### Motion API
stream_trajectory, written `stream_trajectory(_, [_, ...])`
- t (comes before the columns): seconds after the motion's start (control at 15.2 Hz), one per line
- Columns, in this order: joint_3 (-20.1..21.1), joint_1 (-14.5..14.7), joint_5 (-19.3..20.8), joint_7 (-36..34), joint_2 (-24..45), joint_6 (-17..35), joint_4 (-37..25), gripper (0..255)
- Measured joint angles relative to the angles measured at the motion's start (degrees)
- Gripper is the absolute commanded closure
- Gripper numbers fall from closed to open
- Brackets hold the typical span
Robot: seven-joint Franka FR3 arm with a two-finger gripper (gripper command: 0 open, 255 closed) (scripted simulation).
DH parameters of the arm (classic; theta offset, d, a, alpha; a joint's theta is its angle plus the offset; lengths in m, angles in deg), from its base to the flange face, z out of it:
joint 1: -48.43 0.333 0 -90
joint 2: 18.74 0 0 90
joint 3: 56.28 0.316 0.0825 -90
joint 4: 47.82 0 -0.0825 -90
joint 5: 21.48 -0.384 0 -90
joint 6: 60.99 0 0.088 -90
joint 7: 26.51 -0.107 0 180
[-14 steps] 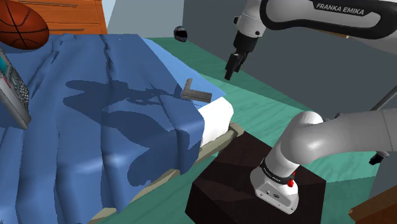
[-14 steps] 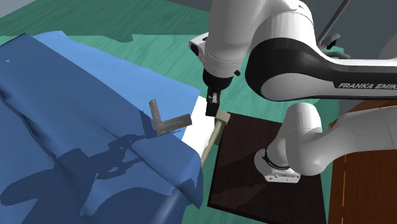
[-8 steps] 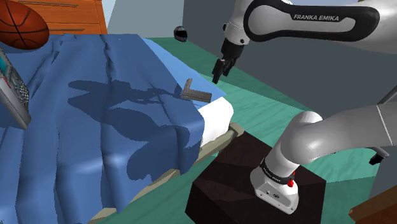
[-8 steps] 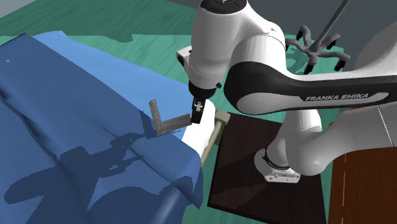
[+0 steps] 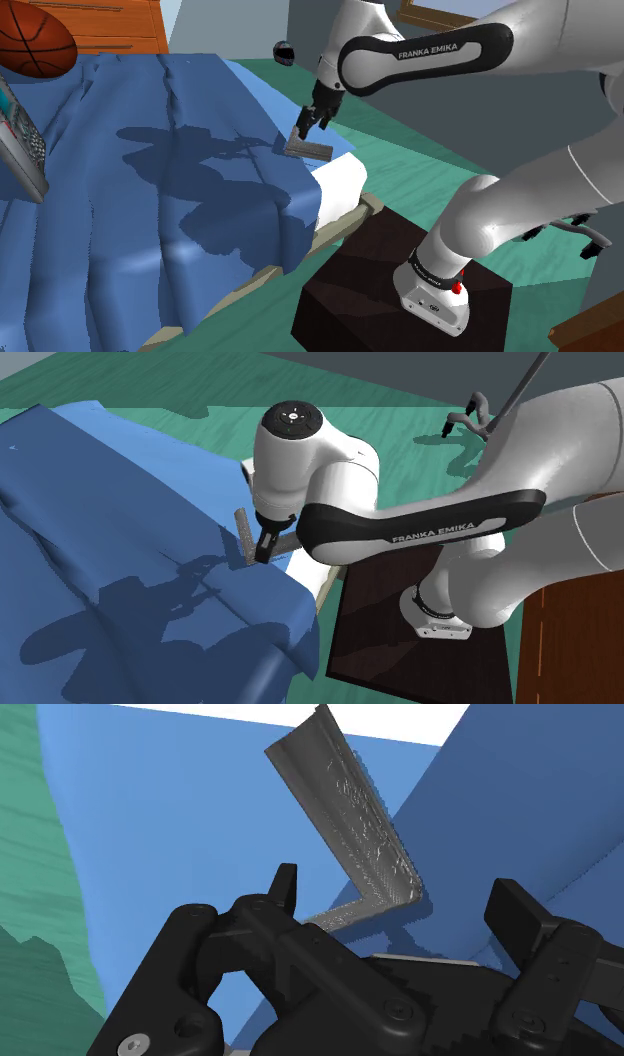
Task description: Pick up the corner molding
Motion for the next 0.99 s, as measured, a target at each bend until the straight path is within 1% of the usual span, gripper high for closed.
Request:
stream_trajectory(0.2, [1.3,-0.85,0.72,-2.87,6.5,6.03,-2.22,0])
stream_trajectory(0.33, [1.89,-1.08,1.08,-4.17,8.67,8.36,-2.72,0])
stream_trajectory(0.79, [2.38,-1.3,1.59,-5.06,11.38,14.58,0.56,0])
stream_trajectory(0.86, [2.44,-1.3,1.63,-5.15,11.57,14.84,0.63,255])
stream_trajectory(0.99, [2.4,-1.36,1.69,-5.22,11.49,15.1,0.55,255])
